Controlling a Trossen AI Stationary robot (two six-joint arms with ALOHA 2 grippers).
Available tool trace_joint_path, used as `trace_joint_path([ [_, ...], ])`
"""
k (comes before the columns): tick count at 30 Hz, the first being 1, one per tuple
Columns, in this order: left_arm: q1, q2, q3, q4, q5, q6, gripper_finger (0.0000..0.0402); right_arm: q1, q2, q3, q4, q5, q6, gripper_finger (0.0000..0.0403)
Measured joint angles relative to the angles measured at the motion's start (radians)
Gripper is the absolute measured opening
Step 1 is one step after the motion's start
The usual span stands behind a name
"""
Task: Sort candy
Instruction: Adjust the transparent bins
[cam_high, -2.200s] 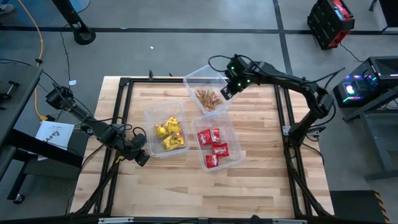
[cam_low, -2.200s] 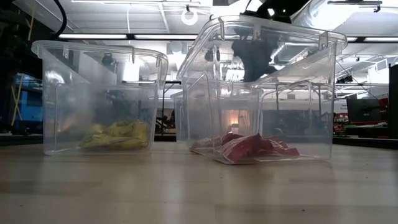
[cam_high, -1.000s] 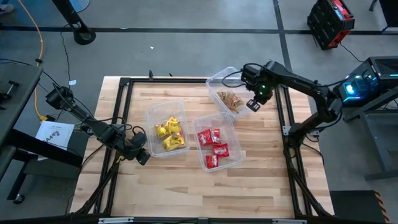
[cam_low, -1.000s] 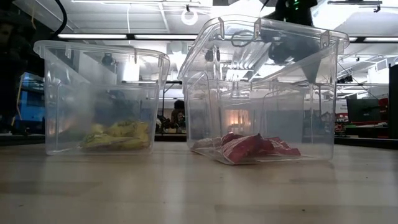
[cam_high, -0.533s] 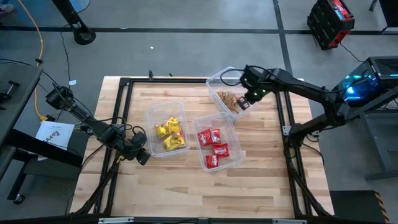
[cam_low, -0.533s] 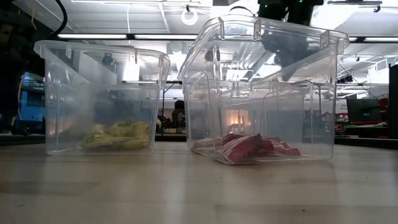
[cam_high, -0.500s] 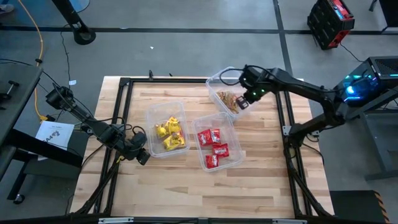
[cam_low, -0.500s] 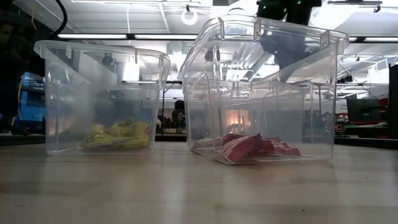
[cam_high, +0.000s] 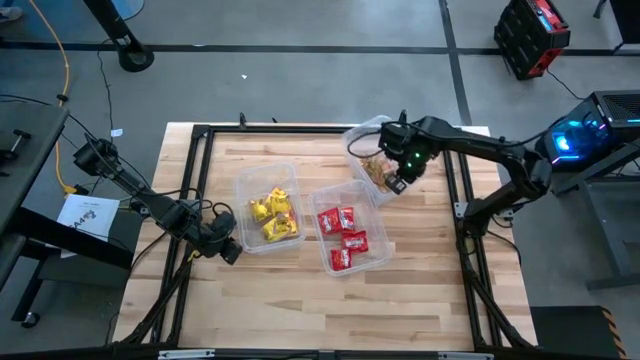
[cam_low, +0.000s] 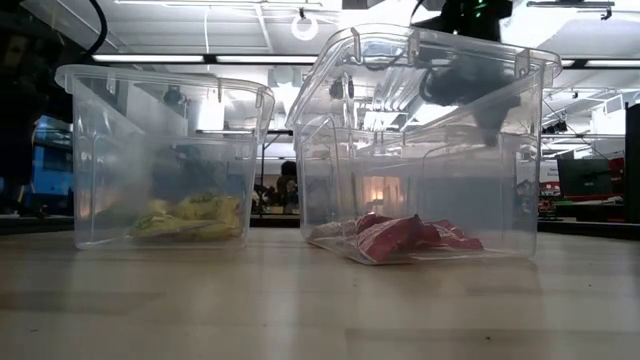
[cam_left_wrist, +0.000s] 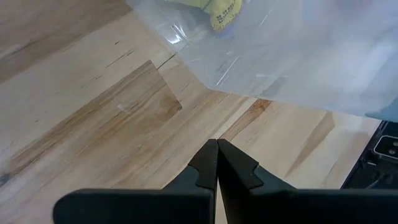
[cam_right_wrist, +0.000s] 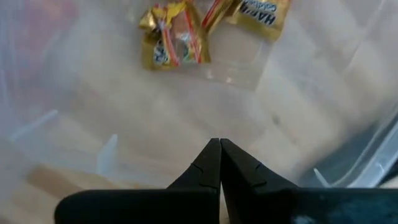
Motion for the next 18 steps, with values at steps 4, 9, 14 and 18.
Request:
trace_joint_path([
  [4, 0.0, 0.0, 0.0, 0.0, -0.008, 0.001, 0.0, 0.065, -0.04, 0.0, -0.076, -0.014, 0.041, 0.0],
  [9, 0.0, 0.0, 0.0, 0.0, -0.009, 0.017, 0.0, 0.161, -0.094, 0.0, -0.097, -0.081, 0.159, 0.0],
  [14, 0.0, 0.0, 0.0, -0.001, -0.012, 0.051, 0.0, 0.295, -0.098, 0.0, -0.088, -0.111, 0.274, 0.0],
  [18, 0.0, 0.0, 0.0, -0.002, -0.012, 0.063, 0.0, 0.385, -0.098, 0.005, -0.047, -0.089, 0.343, 0.0],
])
